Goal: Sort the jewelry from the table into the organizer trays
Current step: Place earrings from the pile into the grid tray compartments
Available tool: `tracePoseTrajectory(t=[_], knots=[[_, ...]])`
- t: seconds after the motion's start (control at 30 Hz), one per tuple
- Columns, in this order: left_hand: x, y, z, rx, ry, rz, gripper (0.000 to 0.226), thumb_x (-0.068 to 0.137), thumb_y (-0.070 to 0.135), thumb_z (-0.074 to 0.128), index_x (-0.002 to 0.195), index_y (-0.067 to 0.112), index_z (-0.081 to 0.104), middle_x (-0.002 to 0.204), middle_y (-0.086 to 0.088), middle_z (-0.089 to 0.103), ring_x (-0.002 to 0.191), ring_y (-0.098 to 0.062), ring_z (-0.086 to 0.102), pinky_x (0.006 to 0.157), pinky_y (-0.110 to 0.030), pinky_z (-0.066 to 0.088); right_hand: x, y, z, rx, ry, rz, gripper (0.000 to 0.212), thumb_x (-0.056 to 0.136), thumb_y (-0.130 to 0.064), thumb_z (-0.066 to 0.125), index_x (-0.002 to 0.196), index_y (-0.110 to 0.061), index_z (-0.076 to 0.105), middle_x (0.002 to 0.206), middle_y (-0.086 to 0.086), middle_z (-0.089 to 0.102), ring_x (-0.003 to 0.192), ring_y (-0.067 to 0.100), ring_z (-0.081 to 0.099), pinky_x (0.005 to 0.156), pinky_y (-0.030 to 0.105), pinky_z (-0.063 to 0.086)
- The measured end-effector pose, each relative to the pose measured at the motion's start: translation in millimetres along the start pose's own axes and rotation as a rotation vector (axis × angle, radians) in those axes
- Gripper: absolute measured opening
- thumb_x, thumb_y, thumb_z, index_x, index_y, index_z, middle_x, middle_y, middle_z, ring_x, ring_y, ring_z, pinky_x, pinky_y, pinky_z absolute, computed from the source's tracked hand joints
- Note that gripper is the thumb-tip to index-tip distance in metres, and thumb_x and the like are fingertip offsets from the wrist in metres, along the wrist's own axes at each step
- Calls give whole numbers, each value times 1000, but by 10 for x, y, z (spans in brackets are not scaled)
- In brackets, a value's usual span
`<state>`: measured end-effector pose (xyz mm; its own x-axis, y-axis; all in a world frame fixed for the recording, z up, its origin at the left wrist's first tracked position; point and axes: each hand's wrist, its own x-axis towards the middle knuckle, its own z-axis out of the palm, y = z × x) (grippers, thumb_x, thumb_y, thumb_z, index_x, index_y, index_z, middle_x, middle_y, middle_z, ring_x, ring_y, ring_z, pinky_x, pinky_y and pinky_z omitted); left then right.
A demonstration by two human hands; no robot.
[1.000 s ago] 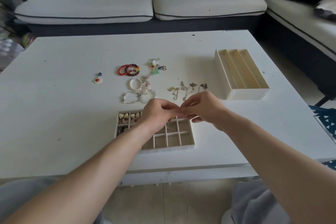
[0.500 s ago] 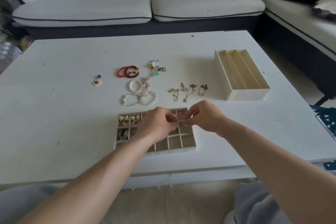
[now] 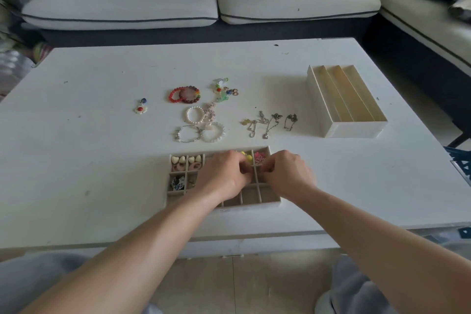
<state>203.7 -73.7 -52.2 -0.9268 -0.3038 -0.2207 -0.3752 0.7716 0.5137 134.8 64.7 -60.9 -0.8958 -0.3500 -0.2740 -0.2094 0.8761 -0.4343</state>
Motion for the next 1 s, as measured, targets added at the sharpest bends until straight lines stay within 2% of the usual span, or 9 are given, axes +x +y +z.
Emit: tracePoseTrajectory(t=[0.2,0.4,0.6,0.7,0.83,1.0], knots=[[-7,-6,-24,34,-4,24,8,86,30,70,93,27,72,88,6,71,83,-18,65,74,-33,55,15,19,45,-84,65,-15,9,86,-24,66,87,-31,73,91,-4,70,87,24,66,67,28,46],[-42,-41,-29,120,16,86,8,88,33,71,95,27,71,85,6,69,76,-17,62,54,-24,37,55,-4,118,-173,109,-56,7,87,-24,63,90,-26,70,87,-1,68,80,26,64,64,29,48],[-69,-96,-80,138,12,101,9,89,33,70,97,30,70,91,7,70,83,-18,64,70,-30,50,44,-8,131,-190,120,-85,9,87,-29,61,85,-24,68,78,-2,64,73,25,62,59,29,45],[-96,-131,-102,193,27,104,11,90,36,69,99,31,70,90,7,70,83,-19,64,74,-33,53,30,-38,131,-183,94,-117,12,91,-32,61,86,-25,69,81,-1,65,76,26,63,62,30,46],[-92,-197,-160,187,8,90,10,89,36,70,98,32,70,94,10,69,85,-16,63,68,-29,48,54,-70,51,-70,-23,-152,18,91,-24,57,88,-31,74,86,-6,66,82,23,62,62,28,41],[-123,-244,-156,194,1,194,23,92,28,63,114,34,60,101,12,63,90,-16,61,62,-30,38,60,-98,-83,13,-128,-213,41,86,-13,49,101,-42,75,75,-13,56,67,11,52,54,26,37]])
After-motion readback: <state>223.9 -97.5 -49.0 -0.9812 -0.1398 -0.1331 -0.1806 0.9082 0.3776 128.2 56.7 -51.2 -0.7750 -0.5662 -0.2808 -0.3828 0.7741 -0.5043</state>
